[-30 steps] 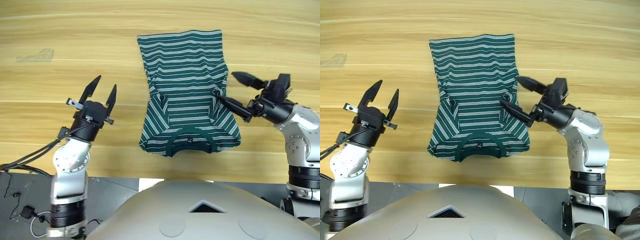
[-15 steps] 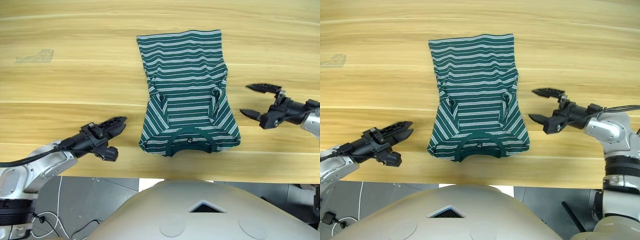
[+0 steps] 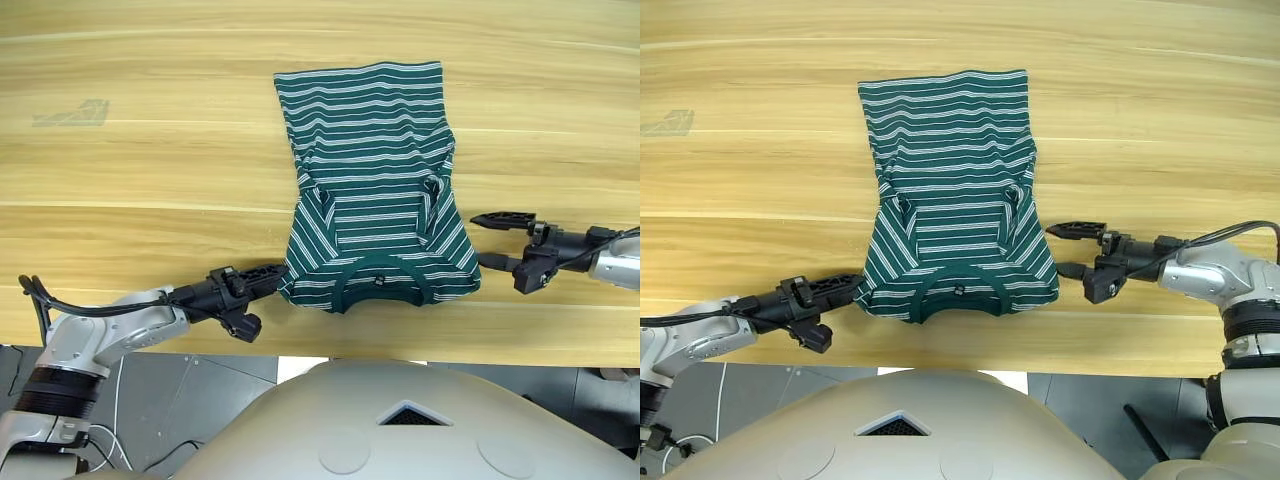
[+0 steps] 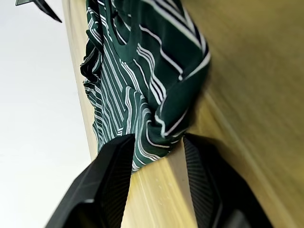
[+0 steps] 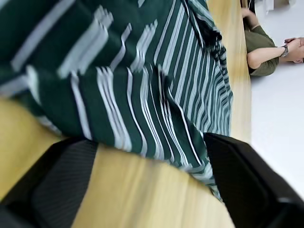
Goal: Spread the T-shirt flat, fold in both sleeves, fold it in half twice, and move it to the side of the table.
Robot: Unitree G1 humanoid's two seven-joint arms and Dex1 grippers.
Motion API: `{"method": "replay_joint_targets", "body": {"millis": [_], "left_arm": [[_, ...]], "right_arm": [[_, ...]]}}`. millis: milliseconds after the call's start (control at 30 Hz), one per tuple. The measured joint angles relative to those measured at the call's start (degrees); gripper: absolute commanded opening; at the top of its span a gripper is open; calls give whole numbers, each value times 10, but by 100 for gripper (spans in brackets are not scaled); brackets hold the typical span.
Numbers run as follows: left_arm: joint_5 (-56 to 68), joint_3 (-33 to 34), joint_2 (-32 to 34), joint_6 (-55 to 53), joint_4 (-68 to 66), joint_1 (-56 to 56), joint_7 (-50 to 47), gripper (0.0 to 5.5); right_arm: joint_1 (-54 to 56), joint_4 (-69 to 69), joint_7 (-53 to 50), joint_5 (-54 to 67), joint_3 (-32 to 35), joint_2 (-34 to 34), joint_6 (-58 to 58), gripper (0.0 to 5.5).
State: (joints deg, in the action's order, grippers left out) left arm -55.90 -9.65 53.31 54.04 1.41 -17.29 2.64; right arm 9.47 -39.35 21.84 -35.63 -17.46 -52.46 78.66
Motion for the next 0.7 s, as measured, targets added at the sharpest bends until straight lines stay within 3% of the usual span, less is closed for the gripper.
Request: {"method": "replay_joint_targets", "body": {"millis": [233, 600, 700], "left_arm": [[11, -21, -1, -10, 1, 9, 1, 192], [9, -40, 0, -25, 4, 15, -1, 33], [12, -39, 0, -26, 2, 17, -15, 1]], "right_arm": [[-41, 70, 97, 150, -78, -20, -81, 212], [-60, 110, 154, 198, -97, -34, -134, 11], [-60, 113, 169, 216, -100, -34, -146, 0]]}}
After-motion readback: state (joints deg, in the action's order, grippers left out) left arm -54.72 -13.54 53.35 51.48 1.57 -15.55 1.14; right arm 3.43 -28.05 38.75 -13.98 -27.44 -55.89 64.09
